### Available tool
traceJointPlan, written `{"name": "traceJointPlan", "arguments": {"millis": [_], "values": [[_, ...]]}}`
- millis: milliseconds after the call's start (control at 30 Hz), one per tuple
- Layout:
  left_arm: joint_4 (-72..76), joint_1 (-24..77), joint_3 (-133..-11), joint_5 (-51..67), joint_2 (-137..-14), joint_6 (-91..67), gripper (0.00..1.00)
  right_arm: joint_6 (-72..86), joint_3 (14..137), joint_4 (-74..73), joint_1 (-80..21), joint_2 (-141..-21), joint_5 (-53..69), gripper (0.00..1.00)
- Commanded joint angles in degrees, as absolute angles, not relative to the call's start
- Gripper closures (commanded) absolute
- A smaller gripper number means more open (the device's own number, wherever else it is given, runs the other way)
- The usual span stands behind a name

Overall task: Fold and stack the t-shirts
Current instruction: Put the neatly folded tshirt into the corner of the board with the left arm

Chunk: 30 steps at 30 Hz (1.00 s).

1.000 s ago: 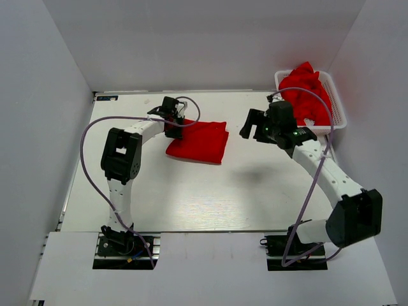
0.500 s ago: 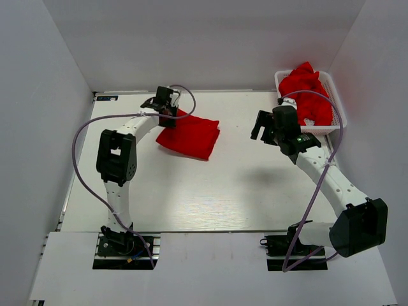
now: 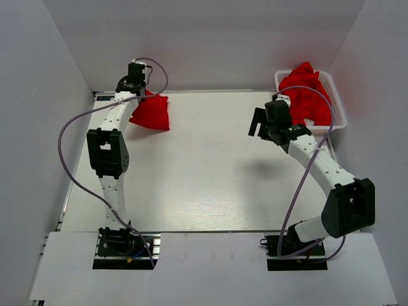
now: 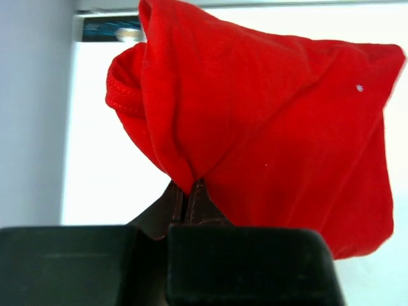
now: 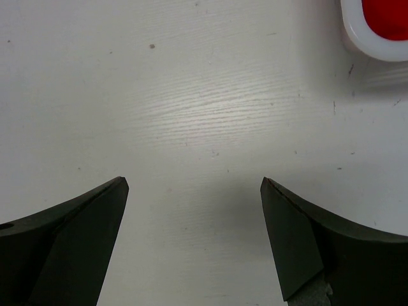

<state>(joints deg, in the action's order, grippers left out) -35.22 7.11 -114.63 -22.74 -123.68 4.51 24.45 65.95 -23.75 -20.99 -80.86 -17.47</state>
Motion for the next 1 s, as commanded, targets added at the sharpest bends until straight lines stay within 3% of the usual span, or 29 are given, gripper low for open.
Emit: {"name": "traceJointPlan", "arguments": {"millis": [0, 267, 400, 967], "values": [[-35.6, 3.9, -120.0, -27.5, -126.6, 7.8, 1.0, 23.6, 71.5, -22.9, -20.7, -82.9, -17.8, 0.1], [-24.4, -1.1, -120.1, -21.9, -130.7, 14.9, 1.0, 23.5, 75.4, -23.8, -20.7, -86.7, -15.6, 0.1], [-23.6, -3.1, -125.8, -21.9, -135.1, 18.4, 1.0, 23.4, 76.3, -23.9, -20.7, -86.9, -15.4, 0.1], [-19.8, -8.9, -126.9, -20.5, -139.0, 18.7, 1.0, 23.6, 78.1, -25.6, -20.7, -89.1, -12.2, 0.1]]}}
